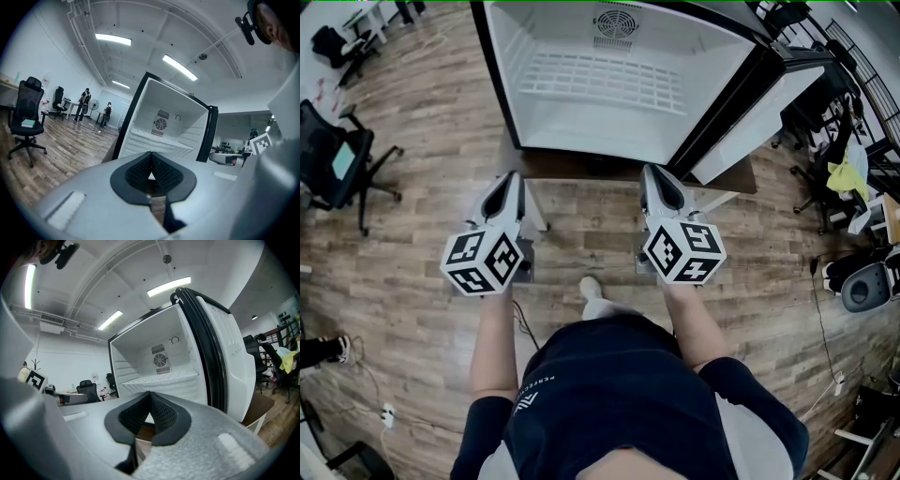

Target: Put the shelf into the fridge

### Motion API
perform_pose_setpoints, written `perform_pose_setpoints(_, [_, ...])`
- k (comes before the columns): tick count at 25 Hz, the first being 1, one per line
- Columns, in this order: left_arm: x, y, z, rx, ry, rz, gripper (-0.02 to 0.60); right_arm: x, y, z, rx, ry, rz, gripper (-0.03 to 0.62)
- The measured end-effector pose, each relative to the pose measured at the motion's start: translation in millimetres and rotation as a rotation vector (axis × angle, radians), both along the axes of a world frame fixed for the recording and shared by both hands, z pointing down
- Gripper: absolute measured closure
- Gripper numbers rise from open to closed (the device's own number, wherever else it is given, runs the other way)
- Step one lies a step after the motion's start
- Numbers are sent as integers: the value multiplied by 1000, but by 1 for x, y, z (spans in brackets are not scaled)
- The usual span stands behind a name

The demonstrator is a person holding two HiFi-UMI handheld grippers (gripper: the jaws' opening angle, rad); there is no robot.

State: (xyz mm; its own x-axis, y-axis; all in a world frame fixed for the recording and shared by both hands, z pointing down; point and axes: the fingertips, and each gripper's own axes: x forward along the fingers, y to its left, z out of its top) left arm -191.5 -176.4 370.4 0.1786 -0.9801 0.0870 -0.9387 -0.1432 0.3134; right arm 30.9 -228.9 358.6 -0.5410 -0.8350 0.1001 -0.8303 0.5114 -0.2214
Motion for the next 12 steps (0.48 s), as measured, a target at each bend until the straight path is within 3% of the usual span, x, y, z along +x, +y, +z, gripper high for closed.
perform_pose_setpoints(12, [-4,0,5,-20,-2,-14,571,-1,-5,4,-15,-13,0,592])
